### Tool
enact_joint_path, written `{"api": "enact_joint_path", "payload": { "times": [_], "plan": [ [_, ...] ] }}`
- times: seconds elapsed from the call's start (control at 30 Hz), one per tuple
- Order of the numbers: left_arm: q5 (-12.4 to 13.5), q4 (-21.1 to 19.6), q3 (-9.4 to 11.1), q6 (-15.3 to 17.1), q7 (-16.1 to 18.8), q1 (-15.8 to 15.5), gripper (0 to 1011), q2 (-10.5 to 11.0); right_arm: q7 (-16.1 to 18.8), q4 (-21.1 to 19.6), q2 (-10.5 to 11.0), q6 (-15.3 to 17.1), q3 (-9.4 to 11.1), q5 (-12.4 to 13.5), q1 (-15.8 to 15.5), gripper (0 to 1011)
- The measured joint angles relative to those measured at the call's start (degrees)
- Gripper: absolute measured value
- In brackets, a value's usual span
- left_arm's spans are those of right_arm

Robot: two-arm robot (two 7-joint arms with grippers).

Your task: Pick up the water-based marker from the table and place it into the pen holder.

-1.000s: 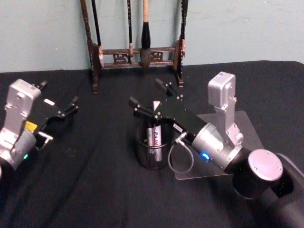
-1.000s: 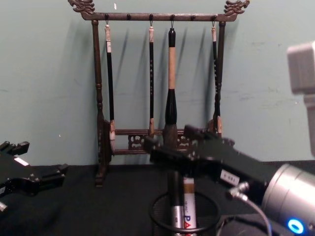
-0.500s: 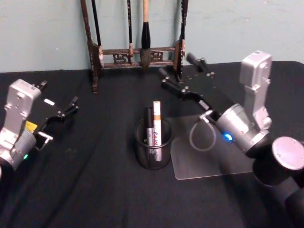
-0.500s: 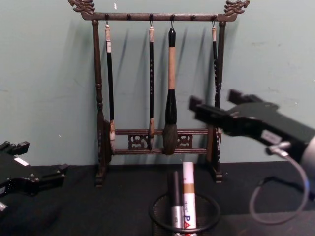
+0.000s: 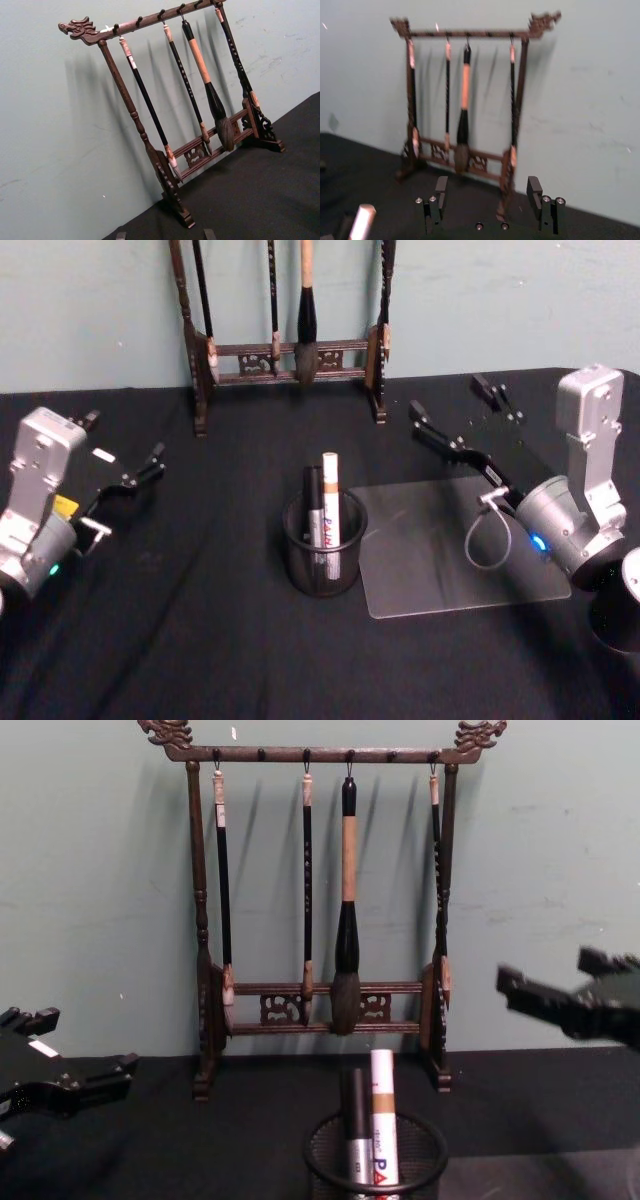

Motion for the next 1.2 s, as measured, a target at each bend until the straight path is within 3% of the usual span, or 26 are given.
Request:
{"api": "enact_joint_path", "payload": {
  "times": [0.27,0.6,0.77,1.2],
  "plan": [
    [0.00,0.00,0.00,0.00,0.00,0.00,1001,0.00,-2.88,0.44,1.00,6.09,0.13,-5.45,-1.26,1002],
    [0.00,0.00,0.00,0.00,0.00,0.00,1001,0.00,-5.04,1.85,0.73,11.96,-0.36,-10.62,-0.90,1002],
    [0.00,0.00,0.00,0.00,0.00,0.00,1001,0.00,-5.25,3.13,-0.09,12.55,-0.38,-11.73,-0.55,1003],
    [0.00,0.00,0.00,0.00,0.00,0.00,1001,0.00,-5.21,2.88,0.09,12.51,-0.41,-11.66,-0.57,1002]
  ]
}}
